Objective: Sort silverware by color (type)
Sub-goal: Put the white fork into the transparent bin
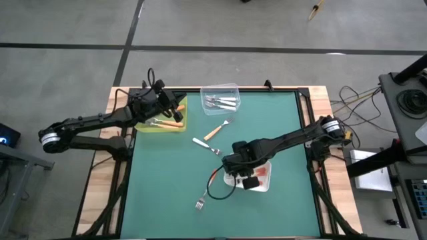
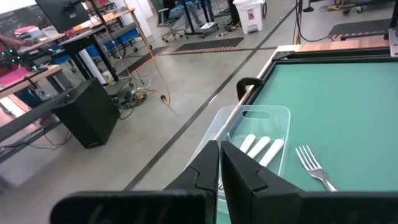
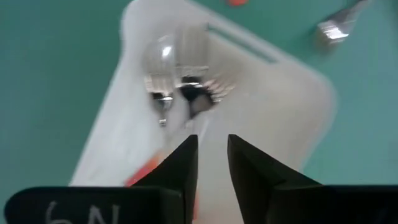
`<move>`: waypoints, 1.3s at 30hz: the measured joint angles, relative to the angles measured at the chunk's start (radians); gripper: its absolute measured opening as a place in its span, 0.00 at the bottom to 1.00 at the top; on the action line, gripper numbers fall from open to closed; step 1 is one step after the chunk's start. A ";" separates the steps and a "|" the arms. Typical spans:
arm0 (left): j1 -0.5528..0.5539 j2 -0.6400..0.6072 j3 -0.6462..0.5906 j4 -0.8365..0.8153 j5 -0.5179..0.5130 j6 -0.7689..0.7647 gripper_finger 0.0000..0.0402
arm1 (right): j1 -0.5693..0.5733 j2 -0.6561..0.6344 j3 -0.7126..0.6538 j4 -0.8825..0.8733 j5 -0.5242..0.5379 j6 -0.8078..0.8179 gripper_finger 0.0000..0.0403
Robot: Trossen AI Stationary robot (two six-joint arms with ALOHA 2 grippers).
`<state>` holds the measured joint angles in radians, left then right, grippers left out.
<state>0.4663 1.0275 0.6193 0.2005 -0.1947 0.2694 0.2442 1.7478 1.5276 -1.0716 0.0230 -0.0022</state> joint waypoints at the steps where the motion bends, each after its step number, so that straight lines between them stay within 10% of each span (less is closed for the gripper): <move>1: 0.000 0.000 0.000 0.000 0.000 -0.005 0.00 | -0.002 -0.012 0.000 0.000 0.027 -0.001 0.18; 9: -0.021 0.000 0.000 -0.009 0.002 -0.127 0.00 | -0.039 -0.144 -0.039 0.069 0.164 -0.108 0.09; 25: -0.369 0.002 0.000 -0.155 0.004 -0.305 0.00 | -0.158 -0.525 -0.551 0.818 0.162 -0.452 0.02; 39: -0.429 0.025 0.000 -0.073 0.003 -0.542 0.00 | -0.160 -0.734 -0.801 1.247 0.160 -0.672 0.02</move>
<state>0.0378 1.0523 0.6193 0.1270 -0.1913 -0.2727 0.0845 1.0137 0.7263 0.1754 0.1829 -0.6739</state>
